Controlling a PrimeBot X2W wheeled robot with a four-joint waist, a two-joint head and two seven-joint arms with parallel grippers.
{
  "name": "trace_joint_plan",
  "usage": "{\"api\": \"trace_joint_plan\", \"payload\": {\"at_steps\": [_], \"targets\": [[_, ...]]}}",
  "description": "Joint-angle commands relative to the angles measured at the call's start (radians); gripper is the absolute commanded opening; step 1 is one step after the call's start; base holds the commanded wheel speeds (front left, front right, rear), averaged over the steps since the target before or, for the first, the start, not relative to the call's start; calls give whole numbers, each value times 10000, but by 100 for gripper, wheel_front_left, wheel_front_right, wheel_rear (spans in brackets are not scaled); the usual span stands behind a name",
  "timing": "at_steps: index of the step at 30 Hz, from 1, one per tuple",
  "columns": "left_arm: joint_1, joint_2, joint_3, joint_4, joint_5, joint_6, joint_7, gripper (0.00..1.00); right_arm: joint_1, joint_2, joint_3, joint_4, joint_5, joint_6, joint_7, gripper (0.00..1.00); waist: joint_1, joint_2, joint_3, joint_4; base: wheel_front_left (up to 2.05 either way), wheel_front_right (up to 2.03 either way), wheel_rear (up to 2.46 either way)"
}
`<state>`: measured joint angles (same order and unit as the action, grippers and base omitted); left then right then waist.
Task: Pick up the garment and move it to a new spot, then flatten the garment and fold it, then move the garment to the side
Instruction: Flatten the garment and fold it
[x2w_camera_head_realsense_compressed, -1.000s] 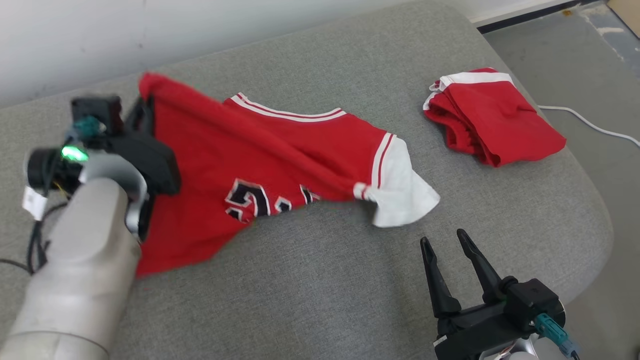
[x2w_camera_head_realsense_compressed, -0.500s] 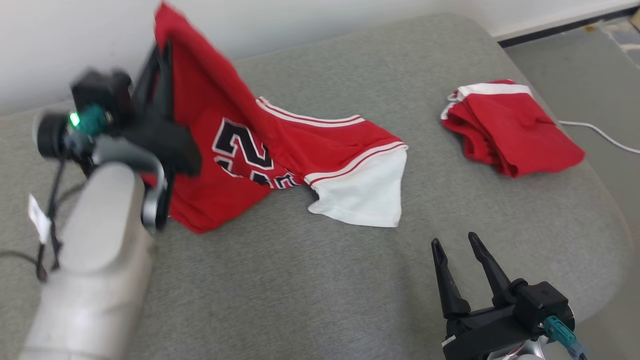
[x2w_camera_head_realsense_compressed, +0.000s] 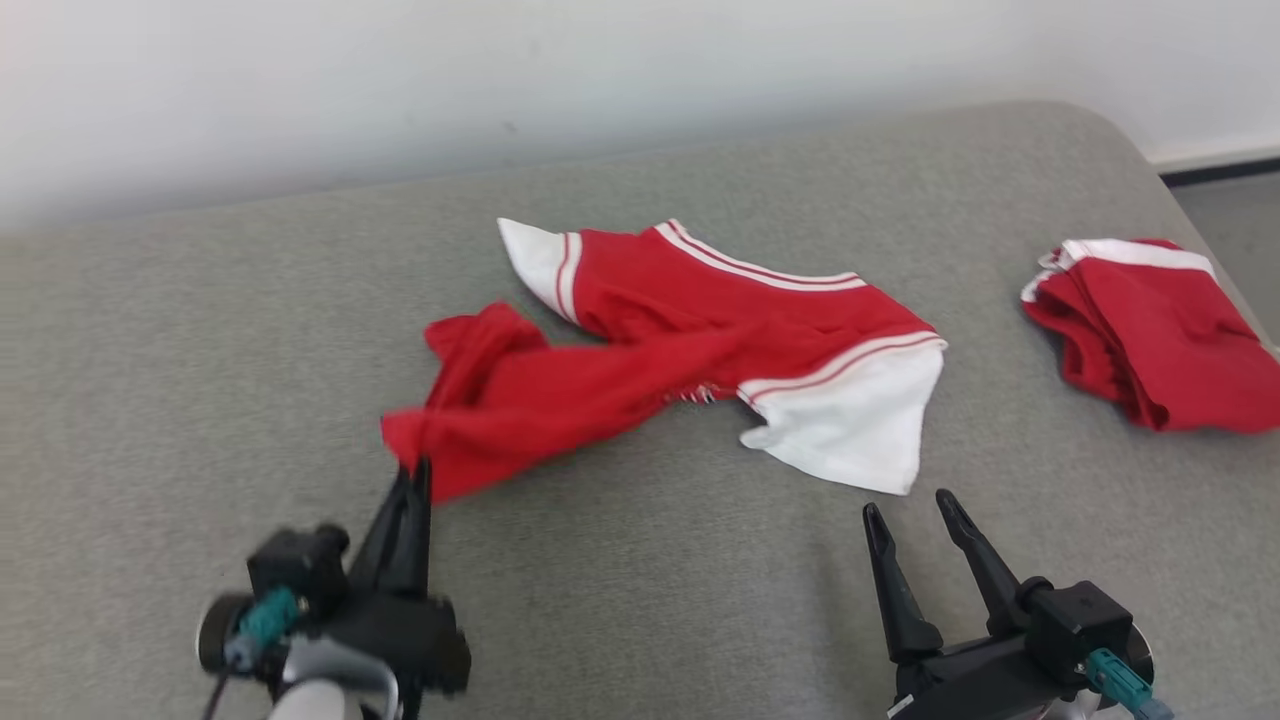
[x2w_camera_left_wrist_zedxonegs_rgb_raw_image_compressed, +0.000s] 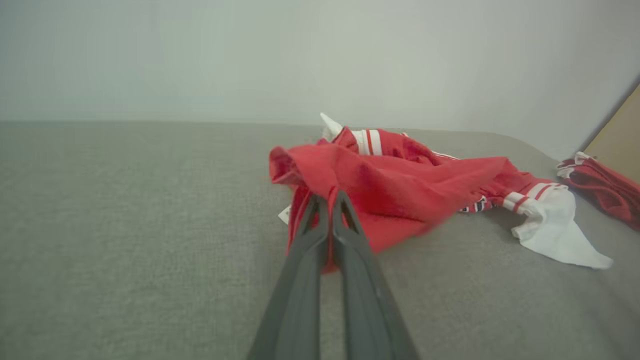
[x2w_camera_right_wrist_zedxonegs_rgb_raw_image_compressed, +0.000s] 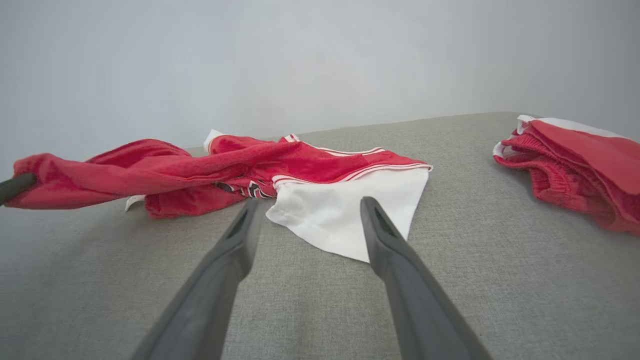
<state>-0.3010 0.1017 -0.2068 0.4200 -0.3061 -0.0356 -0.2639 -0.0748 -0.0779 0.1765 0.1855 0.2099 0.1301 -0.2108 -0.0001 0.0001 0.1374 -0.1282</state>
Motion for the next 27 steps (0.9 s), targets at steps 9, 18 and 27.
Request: {"api": "trace_joint_plan", "payload": {"at_steps": [9,18,27], "targets": [[740,-24,309,1018,210,274,-2,2,290,-5,171,-46,47,7,224,100,1,-1,-851,555,0,0,0],[1634,-136,1256,805,38,449,-2,100,534,-78,99,-156,99,7,335,100,1,-1,-1240,407,0,0,0],[2555,-345,2374,-1919,357,47,-2,100,711,-24,-268,-240,79,7,394,100,1,-1,-1349,691,0,0,0]]}}
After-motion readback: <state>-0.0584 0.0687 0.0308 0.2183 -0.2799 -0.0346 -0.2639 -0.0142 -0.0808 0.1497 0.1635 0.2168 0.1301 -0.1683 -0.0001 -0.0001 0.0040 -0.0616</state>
